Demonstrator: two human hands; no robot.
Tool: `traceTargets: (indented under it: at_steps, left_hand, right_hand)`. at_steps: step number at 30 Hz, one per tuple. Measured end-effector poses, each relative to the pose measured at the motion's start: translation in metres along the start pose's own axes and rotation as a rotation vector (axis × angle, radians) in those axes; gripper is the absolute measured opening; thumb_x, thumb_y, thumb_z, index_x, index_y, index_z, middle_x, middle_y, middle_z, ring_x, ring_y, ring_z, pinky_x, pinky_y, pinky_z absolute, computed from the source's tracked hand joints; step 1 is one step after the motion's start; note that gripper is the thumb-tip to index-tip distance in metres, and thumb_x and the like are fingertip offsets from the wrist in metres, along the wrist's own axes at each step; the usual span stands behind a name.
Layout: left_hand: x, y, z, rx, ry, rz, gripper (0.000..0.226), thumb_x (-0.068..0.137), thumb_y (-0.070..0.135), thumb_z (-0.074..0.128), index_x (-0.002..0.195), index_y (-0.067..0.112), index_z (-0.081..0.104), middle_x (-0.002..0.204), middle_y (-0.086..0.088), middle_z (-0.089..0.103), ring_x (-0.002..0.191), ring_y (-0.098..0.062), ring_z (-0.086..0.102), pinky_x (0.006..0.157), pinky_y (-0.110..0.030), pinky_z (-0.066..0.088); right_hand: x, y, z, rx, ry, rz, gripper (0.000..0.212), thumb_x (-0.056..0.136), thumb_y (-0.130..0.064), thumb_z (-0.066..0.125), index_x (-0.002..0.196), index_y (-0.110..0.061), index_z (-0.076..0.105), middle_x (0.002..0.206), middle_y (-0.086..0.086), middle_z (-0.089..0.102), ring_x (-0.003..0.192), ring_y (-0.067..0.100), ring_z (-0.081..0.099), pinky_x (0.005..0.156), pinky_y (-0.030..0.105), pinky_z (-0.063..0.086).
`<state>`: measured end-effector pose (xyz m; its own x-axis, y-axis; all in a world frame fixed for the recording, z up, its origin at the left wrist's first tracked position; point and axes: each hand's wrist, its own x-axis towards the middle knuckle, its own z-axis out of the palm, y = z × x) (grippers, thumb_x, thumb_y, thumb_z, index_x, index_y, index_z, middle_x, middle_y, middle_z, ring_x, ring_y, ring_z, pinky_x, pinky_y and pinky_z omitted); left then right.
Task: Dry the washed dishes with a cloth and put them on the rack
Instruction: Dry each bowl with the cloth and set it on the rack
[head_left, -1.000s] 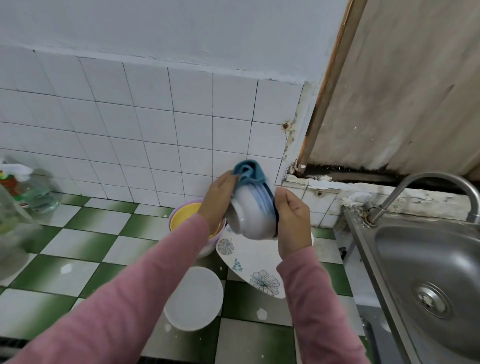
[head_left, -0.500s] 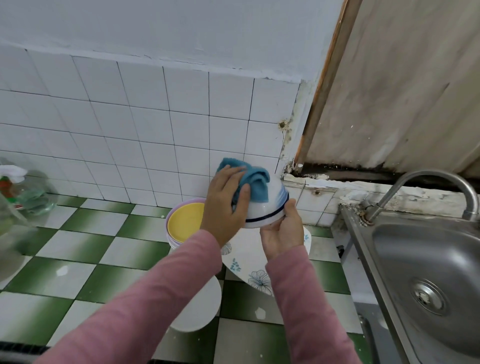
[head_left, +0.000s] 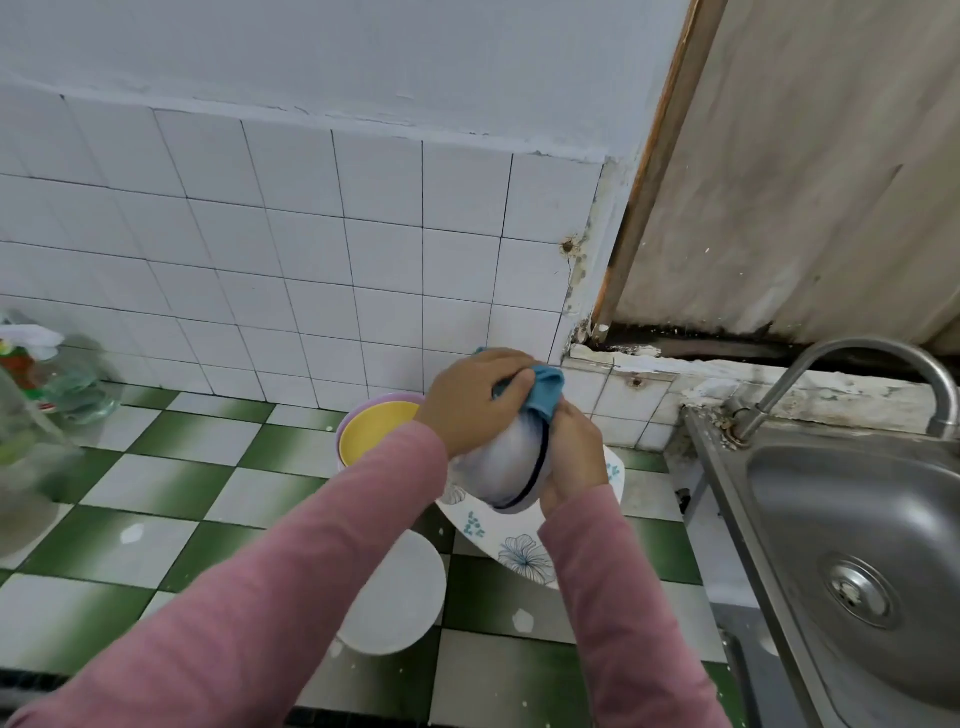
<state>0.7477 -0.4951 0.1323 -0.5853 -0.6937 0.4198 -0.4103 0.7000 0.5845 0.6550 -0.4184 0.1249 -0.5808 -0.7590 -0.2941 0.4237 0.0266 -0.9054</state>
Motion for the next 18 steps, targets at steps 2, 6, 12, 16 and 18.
traceTargets:
  at_steps: [2, 6, 12, 16, 18]
  left_hand:
    - [0.005, -0.006, -0.009, -0.225, -0.083, -0.271, 0.03, 0.101, 0.036, 0.048, 0.123, 0.029, 0.067, 0.124, 0.011, 0.066, 0.116, -0.011, 0.056, 0.104, -0.03, 0.042]
    - [-0.003, -0.01, -0.013, -0.887, 0.003, -0.666, 0.033, 0.096, 0.04, 0.053, 0.114, 0.018, 0.071, 0.103, 0.001, 0.072, 0.095, -0.02, 0.065, 0.086, -0.033, 0.051]
    - [-0.011, -0.009, -0.003, -1.051, 0.288, -0.73, 0.022, 0.09, 0.036, 0.056, 0.086, 0.024, 0.073, 0.088, -0.002, 0.07, 0.085, -0.023, 0.06, 0.078, -0.037, 0.046]
    - [-0.024, -0.006, 0.014, -0.877, 0.525, -0.515, 0.033, 0.097, 0.031, 0.044, 0.118, 0.021, 0.066, 0.119, 0.003, 0.067, 0.114, -0.014, 0.058, 0.099, -0.03, 0.044]
    - [-0.033, -0.001, 0.022, -0.628, 0.623, -0.285, 0.034, 0.101, 0.025, 0.039, 0.129, 0.023, 0.058, 0.134, 0.002, 0.058, 0.127, -0.01, 0.049, 0.108, -0.025, 0.037]
  right_hand:
    - [-0.002, -0.005, -0.005, -0.07, -0.012, -0.051, 0.034, 0.099, -0.015, 0.051, 0.066, -0.015, 0.061, 0.065, 0.006, 0.061, 0.068, 0.022, 0.053, 0.065, 0.033, 0.044]
    - [-0.001, -0.016, -0.015, 0.053, -0.043, -0.077, 0.031, 0.104, -0.022, 0.049, 0.075, -0.013, 0.056, 0.071, 0.004, 0.061, 0.069, 0.018, 0.055, 0.068, 0.029, 0.046]
    - [-0.004, -0.005, -0.012, 0.461, -0.013, 0.113, 0.03, 0.106, -0.03, 0.042, 0.11, -0.009, 0.062, 0.095, 0.008, 0.071, 0.092, 0.025, 0.063, 0.077, 0.041, 0.052]
    - [-0.004, -0.005, -0.002, 0.644, -0.034, 0.159, 0.032, 0.106, -0.031, 0.04, 0.111, -0.009, 0.063, 0.094, 0.008, 0.075, 0.098, 0.026, 0.064, 0.096, 0.049, 0.049]
    - [-0.002, -0.006, 0.002, 0.69, -0.079, 0.161, 0.039, 0.107, -0.032, 0.038, 0.127, -0.006, 0.059, 0.12, 0.014, 0.068, 0.117, 0.03, 0.06, 0.109, 0.05, 0.041]
